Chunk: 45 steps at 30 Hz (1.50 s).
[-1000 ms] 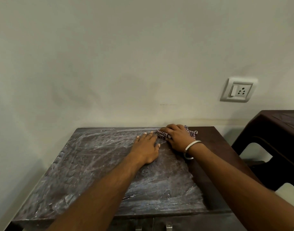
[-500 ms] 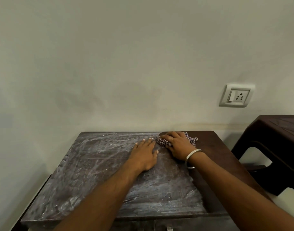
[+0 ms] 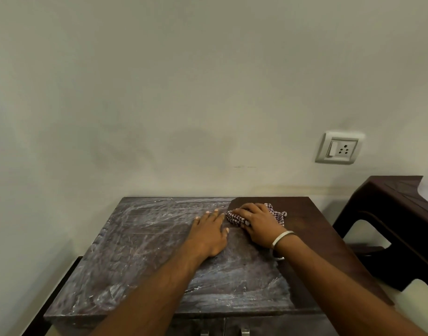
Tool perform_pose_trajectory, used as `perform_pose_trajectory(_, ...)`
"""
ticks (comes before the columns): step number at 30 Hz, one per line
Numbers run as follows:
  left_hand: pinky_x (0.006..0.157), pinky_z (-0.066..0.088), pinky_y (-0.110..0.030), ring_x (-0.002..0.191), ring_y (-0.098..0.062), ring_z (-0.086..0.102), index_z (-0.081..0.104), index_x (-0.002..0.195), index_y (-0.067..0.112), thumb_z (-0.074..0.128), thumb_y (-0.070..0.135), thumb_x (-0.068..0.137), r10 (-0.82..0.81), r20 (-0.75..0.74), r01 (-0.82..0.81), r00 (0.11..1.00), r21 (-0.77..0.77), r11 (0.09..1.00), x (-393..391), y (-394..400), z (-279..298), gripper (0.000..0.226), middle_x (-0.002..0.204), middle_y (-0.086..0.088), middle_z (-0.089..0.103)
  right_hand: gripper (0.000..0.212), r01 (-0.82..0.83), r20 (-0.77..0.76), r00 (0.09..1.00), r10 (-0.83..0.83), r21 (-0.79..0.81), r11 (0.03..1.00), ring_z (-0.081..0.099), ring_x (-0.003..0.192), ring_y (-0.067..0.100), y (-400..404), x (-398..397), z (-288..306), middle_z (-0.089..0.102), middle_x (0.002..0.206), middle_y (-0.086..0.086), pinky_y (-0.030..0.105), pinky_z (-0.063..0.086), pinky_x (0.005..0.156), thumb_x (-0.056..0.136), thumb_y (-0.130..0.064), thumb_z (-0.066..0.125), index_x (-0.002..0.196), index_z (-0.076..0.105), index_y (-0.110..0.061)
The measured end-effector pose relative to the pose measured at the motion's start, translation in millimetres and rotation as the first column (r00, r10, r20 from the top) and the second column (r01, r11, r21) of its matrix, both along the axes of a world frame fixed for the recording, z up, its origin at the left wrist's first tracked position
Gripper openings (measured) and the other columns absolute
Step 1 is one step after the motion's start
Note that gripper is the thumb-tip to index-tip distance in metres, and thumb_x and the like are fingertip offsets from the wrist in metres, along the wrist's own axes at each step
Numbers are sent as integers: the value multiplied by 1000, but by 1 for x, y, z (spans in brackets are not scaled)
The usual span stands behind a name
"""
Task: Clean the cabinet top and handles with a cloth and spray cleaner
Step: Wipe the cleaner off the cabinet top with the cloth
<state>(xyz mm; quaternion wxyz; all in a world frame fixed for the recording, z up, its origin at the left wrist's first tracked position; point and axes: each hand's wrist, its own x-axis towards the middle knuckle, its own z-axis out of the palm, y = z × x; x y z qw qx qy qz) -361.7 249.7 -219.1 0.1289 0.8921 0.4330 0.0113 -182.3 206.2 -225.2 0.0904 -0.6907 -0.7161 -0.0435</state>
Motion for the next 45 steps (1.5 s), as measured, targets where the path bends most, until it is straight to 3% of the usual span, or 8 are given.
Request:
perform_pose_trajectory(8,122,-1,-44,151,-22,0,9,156,18,23,42,104,18,-23,-18,1000,-3,1000,-4,-9,0,59,164,-2,1,43,77,-3,997,-77,-32,997,38,125,31,-2,1,4,42,141,2,35,26,110,97,-31,43,140,42,-31)
perform_pose_trajectory(12,122,-1,-43,151,-23,-1,9,156,18,23,42,104,23,-25,-23,999,3,1000,-4,-12,-1,59,164,-2,1,42,28,-33,999,-28,4,1000,39,123,32,-8,-11,0,46,139,4,38,30,109,96,-30,45,138,45,-29)
perform_pose_trajectory(16,123,0,-43,151,-22,-2,10,156,18,24,41,104,29,-5,-29,1000,-9,1000,-7,-17,-1,59,164,-2,1,44,-6,-10,1000,6,-14,1000,35,127,29,-25,-7,2,42,141,1,34,23,112,97,-30,43,141,42,-26)
perform_pose_trajectory(23,122,0,-43,151,-22,-2,11,156,17,24,40,104,37,3,-37,999,-14,999,-12,-28,0,59,164,-1,1,43,56,-20,998,-56,-14,998,40,123,29,-26,-9,0,44,139,-1,35,28,109,96,-33,43,139,42,-34)
perform_pose_trajectory(31,122,0,-43,151,-22,-2,10,156,16,23,39,104,41,-8,-41,999,-18,999,-15,-35,1,58,164,-1,0,44,-3,-39,999,2,-25,1000,33,129,27,-46,-10,2,41,142,-1,34,21,113,97,-31,45,141,42,-28)
perform_pose_trajectory(39,122,0,-44,151,-22,-2,10,156,17,24,39,104,36,6,-36,999,-34,999,-19,-39,1,59,164,-1,0,42,36,-43,998,-36,-4,999,38,123,29,-34,-22,2,44,140,-1,35,28,109,97,-33,44,139,44,-31)
perform_pose_trajectory(45,122,0,-43,151,-22,-2,9,156,18,24,39,104,37,15,-36,999,-29,999,-22,-41,0,58,164,0,0,43,-26,-50,998,25,-9,1000,34,129,27,-53,-20,4,42,142,1,33,20,112,97,-30,45,140,44,-27)
